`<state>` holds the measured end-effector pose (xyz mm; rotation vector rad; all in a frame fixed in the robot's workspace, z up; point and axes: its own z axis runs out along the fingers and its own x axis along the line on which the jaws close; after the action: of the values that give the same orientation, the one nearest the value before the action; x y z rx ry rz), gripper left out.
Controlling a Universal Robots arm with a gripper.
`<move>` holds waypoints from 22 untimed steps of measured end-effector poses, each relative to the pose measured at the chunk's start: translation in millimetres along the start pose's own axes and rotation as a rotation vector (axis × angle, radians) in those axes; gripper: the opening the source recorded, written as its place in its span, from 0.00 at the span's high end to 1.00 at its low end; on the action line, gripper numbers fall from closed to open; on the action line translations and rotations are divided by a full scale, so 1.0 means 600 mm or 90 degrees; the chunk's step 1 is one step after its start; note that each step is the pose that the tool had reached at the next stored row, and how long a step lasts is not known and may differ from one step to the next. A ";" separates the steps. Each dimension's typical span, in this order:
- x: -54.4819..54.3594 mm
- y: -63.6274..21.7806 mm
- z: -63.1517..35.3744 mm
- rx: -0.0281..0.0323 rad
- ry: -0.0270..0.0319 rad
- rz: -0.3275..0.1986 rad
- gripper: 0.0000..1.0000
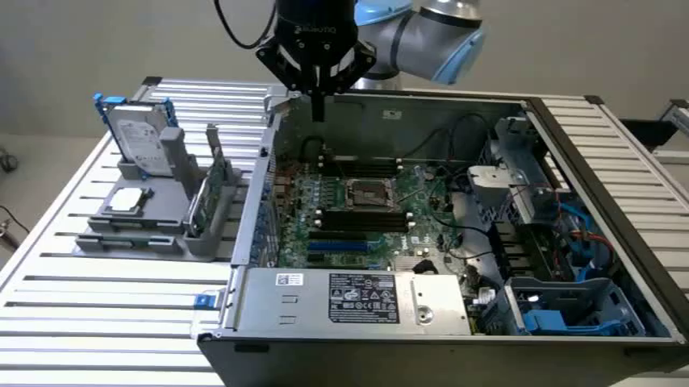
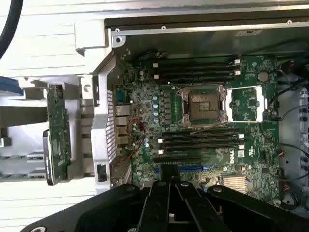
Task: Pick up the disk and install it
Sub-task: 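Reach for the disk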
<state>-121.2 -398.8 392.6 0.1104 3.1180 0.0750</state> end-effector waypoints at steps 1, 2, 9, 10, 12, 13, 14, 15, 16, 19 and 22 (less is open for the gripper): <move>0.000 0.000 0.000 0.0000 0.0000 0.000 0.89; 0.000 0.000 0.000 0.0000 0.0000 0.000 0.89; 0.017 0.002 0.000 -0.0003 0.0000 0.000 0.89; 0.025 0.003 0.000 -0.0004 0.0000 0.000 0.89; 0.040 0.007 0.000 -0.0004 0.0000 0.000 0.89; 0.048 0.009 -0.001 -0.0003 0.0001 0.000 0.89; 0.055 0.011 -0.001 -0.0004 0.0000 0.000 0.89; 0.063 0.013 -0.001 -0.0003 0.0000 0.000 0.89; 0.070 0.016 -0.001 -0.0004 0.0000 0.000 0.89; 0.094 0.024 -0.001 -0.0004 0.0000 0.000 0.89; 0.117 0.032 -0.001 -0.0001 0.0000 0.000 0.89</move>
<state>-190.0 -374.6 392.6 0.1103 3.1180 0.0751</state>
